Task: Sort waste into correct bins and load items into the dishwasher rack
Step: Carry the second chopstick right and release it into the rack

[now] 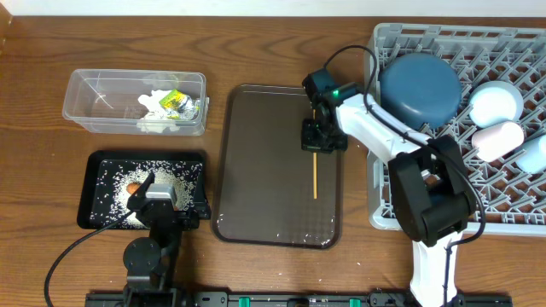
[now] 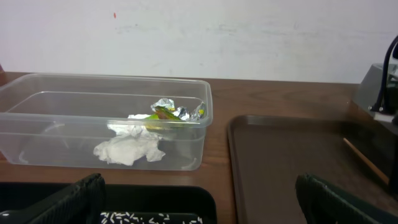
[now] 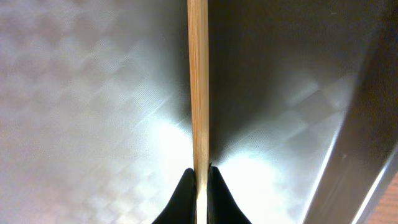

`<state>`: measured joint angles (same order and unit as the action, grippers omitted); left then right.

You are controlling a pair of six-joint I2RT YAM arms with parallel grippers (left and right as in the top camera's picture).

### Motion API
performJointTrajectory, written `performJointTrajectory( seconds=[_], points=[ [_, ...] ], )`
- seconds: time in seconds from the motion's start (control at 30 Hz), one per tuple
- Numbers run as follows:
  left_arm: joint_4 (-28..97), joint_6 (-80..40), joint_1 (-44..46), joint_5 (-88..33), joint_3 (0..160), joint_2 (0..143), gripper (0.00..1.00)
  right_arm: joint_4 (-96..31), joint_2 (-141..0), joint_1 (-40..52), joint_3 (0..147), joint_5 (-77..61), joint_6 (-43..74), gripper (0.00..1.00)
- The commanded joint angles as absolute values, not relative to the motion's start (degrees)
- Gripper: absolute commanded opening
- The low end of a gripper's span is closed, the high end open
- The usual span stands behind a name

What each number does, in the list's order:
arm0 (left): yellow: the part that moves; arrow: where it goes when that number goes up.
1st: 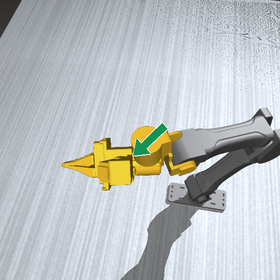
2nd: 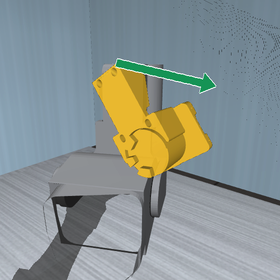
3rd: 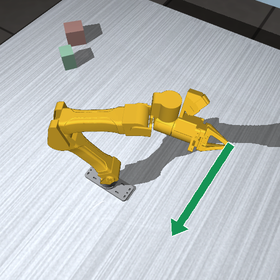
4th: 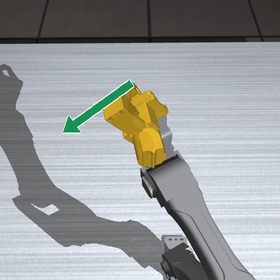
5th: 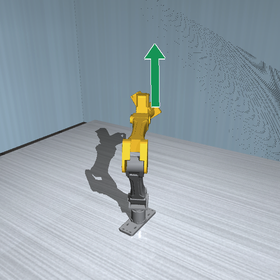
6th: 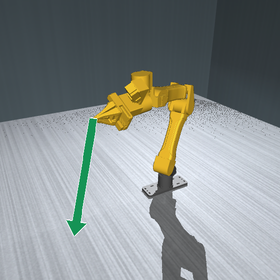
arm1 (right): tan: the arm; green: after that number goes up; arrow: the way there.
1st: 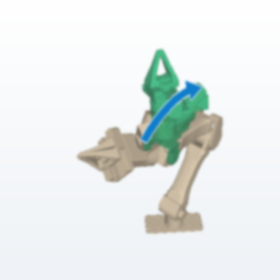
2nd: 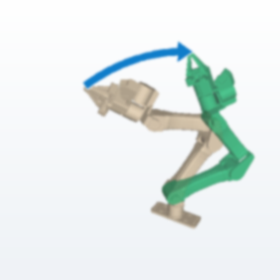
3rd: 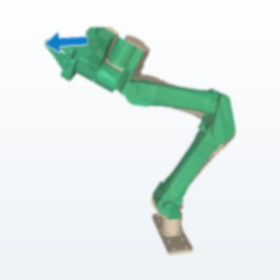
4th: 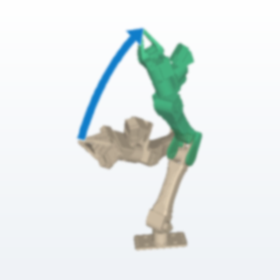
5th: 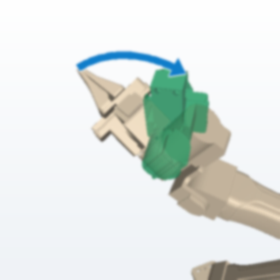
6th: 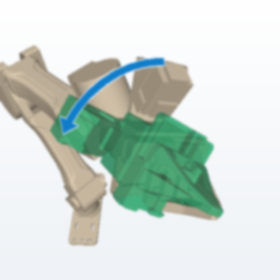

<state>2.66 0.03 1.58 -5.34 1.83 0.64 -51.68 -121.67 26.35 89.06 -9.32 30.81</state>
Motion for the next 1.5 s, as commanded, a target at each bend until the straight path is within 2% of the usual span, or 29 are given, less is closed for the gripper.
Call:
performJointTrajectory(
  seconds=[0.0,0.33,0.53,0.67,0.97,1.03,1.17,1.27,1.47],
  points=[
    [3.6,0.4,1.3,-5.1,0.2,0.6,0.99,-53.8,-118.0,22.9,93.8,-14.9,26.3,0.01],
    [3.6,0.4,1.3,-5.1,0.2,0.6,0.99,-69.2,-99.7,9.0,99.6,-12.3,11.5,0.01],
    [3.6,0.4,1.3,-5.1,0.2,0.6,0.99,-76.6,-96.9,3.5,99.1,-12.2,6.6,0.01],
    [3.5,0.4,1.3,-5.1,0.2,0.6,0.99,-75.0,-96.9,3.5,93.8,-11.2,6.7,0.01],
    [3.5,0.4,1.3,-5.1,0.2,0.6,0.99,-62.6,-96.9,3.3,77.2,-9.2,8.1,0.02],
    [3.6,0.4,1.3,-5.1,0.2,0.6,0.99,-61.5,-96.9,3.3,76.1,-9.2,8.1,0.11],
    [3.5,0.4,1.3,-5.1,0.2,0.6,0.99,-60.4,-96.9,3.5,75.9,-9.2,8.2,0.59],
    [3.6,0.4,1.3,-5.1,0.2,0.6,0.99,-60.0,-96.9,3.5,76.0,-9.2,9.6,0.65],
    [3.6,0.4,1.3,-5.1,0.2,0.6,0.99,-66.3,-95.8,3.4,81.4,-9.3,12.1,0.59]
  ],
)
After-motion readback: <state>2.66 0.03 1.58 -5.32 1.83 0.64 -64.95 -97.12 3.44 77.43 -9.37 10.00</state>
